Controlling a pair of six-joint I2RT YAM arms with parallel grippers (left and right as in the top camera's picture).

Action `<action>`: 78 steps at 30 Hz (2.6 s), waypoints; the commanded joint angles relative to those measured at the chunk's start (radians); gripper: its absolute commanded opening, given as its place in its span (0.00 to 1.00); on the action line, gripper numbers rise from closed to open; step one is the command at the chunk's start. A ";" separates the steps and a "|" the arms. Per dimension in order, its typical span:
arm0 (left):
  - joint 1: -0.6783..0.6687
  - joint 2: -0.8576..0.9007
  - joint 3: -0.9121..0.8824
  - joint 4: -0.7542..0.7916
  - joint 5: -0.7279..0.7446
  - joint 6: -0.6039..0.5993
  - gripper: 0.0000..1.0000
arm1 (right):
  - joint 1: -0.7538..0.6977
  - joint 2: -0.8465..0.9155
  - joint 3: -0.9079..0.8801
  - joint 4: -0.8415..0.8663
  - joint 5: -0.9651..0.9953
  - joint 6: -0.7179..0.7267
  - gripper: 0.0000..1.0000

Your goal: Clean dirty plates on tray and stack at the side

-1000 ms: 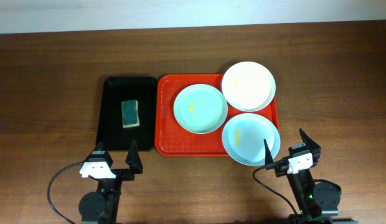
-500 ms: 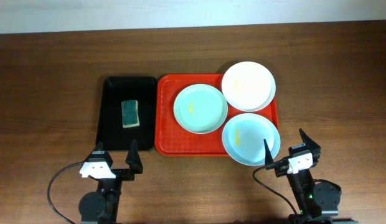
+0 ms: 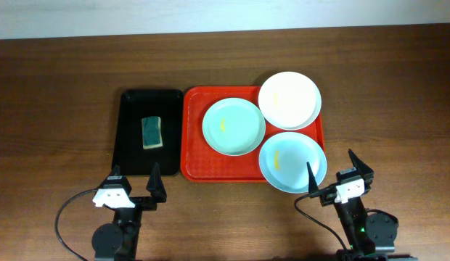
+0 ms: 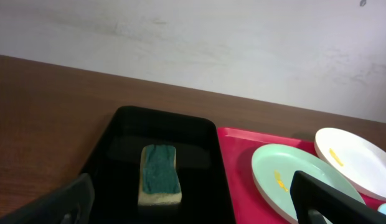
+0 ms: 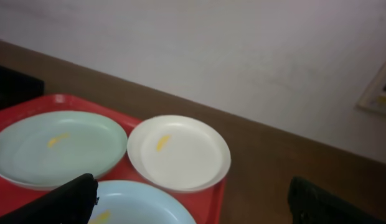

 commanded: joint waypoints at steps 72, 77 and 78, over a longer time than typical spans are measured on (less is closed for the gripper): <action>-0.004 0.315 0.641 -0.312 0.037 0.061 0.99 | -0.005 1.254 1.132 -0.714 -0.261 0.438 0.42; -0.004 0.675 1.074 -0.615 0.037 0.065 0.99 | -0.005 1.254 1.250 -0.851 -0.156 0.434 0.64; -0.004 0.745 1.156 -0.685 0.040 0.065 0.99 | -0.005 1.255 1.279 -0.884 -0.137 0.435 0.66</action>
